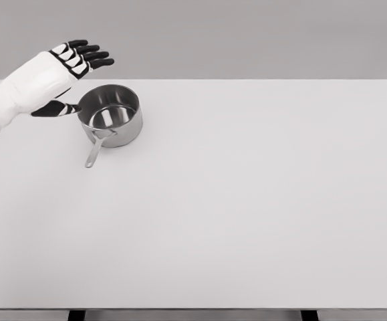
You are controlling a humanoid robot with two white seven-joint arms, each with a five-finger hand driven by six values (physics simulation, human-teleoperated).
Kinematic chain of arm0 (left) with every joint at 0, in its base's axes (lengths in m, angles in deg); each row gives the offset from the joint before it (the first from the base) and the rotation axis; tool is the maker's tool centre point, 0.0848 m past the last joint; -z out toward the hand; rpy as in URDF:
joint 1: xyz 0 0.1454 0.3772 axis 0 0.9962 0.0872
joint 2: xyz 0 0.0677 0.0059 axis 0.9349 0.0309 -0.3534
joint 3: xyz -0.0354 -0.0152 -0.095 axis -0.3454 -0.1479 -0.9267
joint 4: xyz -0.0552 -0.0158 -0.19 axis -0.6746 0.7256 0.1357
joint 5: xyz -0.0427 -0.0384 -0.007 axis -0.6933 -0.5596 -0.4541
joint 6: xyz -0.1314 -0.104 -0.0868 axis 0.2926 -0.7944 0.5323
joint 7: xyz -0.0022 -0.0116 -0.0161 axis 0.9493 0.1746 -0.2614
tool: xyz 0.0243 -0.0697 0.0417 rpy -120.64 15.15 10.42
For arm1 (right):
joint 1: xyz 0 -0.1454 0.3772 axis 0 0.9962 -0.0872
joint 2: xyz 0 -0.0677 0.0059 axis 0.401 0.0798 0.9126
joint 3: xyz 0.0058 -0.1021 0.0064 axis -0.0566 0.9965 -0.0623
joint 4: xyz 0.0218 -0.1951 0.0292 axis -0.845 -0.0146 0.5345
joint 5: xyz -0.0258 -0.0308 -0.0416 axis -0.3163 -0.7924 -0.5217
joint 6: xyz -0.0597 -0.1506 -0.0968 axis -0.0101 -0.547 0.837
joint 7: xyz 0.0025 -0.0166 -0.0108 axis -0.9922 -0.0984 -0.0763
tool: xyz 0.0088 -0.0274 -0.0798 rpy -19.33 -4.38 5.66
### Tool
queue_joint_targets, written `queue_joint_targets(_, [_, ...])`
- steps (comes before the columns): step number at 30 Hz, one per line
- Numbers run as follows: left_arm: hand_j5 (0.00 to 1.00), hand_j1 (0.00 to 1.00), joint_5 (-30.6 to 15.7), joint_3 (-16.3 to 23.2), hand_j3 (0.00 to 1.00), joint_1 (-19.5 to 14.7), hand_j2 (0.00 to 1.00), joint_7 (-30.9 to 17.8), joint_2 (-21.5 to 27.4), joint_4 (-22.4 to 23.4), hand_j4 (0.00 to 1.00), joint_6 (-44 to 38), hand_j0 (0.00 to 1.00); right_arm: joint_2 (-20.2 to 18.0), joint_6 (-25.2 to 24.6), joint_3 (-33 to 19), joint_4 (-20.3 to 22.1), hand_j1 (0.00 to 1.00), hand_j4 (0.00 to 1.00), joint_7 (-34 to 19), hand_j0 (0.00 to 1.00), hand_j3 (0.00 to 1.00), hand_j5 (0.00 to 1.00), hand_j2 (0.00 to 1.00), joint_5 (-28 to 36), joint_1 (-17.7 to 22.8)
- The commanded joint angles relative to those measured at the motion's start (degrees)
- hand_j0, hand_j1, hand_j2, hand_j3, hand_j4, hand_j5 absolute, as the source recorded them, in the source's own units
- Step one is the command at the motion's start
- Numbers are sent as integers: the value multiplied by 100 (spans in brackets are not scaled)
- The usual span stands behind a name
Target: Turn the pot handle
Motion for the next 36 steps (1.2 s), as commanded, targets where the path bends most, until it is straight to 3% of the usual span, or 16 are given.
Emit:
queue_joint_targets(1, [100, 100, -13, 416, 100, 0, 100, -114, -188, -1, 100, -1, 100, 0, 1, 2, 0, 100, 100, 0, 100, 100, 100, 100, 4, 0])
queue_joint_targets(7, [100, 100, 13, 733, 100, -132, 100, -114, -468, -168, 100, -1, 100, 0, 1, -7, 0, 100, 100, 0, 100, 100, 100, 100, 4, 0])
queue_joint_targets(11, [100, 100, 470, 926, 100, -273, 100, -105, -934, -159, 100, -1, 100, 0, 1, -7, 0, 100, 100, 0, 100, 100, 100, 100, 4, 0])
queue_joint_targets(15, [100, 100, 717, 1049, 100, -273, 100, -79, -1075, -98, 100, -1, 100, 0, 1, -7, 0, 100, 100, 0, 100, 100, 100, 100, 4, 0])
queue_joint_targets(19, [100, 100, 1244, 1067, 100, -264, 100, -53, -1479, 385, 100, -1, 100, 0, 1, -7, 0, 100, 100, 0, 100, 100, 100, 100, 4, 0])
queue_joint_targets(36, [100, 100, 1288, 1014, 100, -158, 100, 61, -1286, 518, 100, -1, 100, 0, 1, -7, 0, 100, 100, 0, 100, 100, 100, 100, 4, 0])
